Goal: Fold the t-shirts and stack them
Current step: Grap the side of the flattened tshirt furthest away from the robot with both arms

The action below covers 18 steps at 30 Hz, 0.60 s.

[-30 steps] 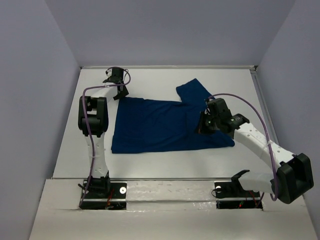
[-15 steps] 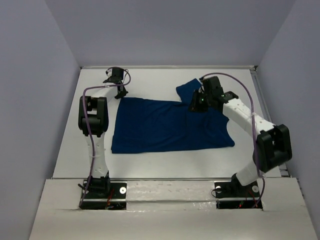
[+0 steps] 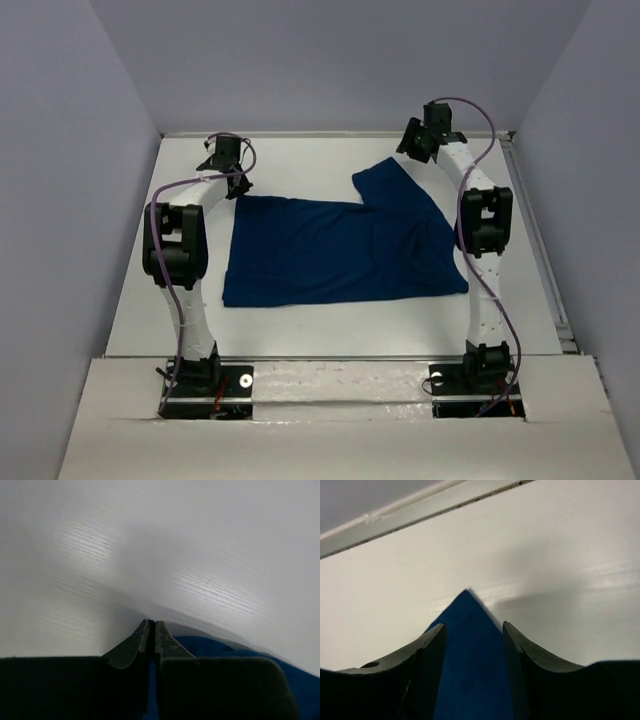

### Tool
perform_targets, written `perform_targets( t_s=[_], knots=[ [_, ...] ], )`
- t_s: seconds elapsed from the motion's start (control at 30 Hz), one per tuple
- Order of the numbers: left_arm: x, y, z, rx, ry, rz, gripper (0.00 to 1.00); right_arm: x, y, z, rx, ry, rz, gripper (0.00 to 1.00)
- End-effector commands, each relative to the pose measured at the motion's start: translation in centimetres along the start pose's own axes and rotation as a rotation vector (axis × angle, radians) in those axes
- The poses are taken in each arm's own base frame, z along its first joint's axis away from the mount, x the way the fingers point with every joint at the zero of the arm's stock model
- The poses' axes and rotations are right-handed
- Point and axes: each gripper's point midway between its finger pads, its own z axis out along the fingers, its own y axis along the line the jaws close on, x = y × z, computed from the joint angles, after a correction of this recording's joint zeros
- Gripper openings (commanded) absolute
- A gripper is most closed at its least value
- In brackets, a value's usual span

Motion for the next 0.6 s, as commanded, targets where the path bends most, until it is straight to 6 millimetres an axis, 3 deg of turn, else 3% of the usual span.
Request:
perform_targets(
  t_s=[0.0, 0.07, 0.2, 0.47, 0.5, 0.57],
  knots=[
    [-2.1, -0.6, -2.3, 0.035, -0.055, -0.016, 0.00, -1.8, -0.1, 3.5, -0.009, -0.044, 0.003, 0.57],
    [-2.3, -0.7, -2.3, 0.031, -0.055, -0.010, 0.00, -1.6, 0.7, 4.8, -0.063, -0.050, 0.038, 0.60],
    [-2.8, -1.2, -2.4, 0.044, -0.060, -0.007, 0.00, 1.4, 0.4, 7.0, -0.103, 0.012, 0.099, 0.61],
    [-3.0, -1.5, -2.2, 0.059, -0.060, -0.006, 0.00, 5.3, 0.4, 8.3, -0.123, 0.107, 0.155, 0.54],
    [-2.7, -1.5, -2.1, 0.059, -0.055, -0.007, 0.00, 4.3, 0.8, 7.8, -0.134, 0.080, 0.146, 0.53],
    [-2.7, -1.6, -2.0, 0.064, -0.054, -0.012, 0.00, 4.5, 0.1, 7.7, -0.102, 0.076, 0.139, 0.51]
  ],
)
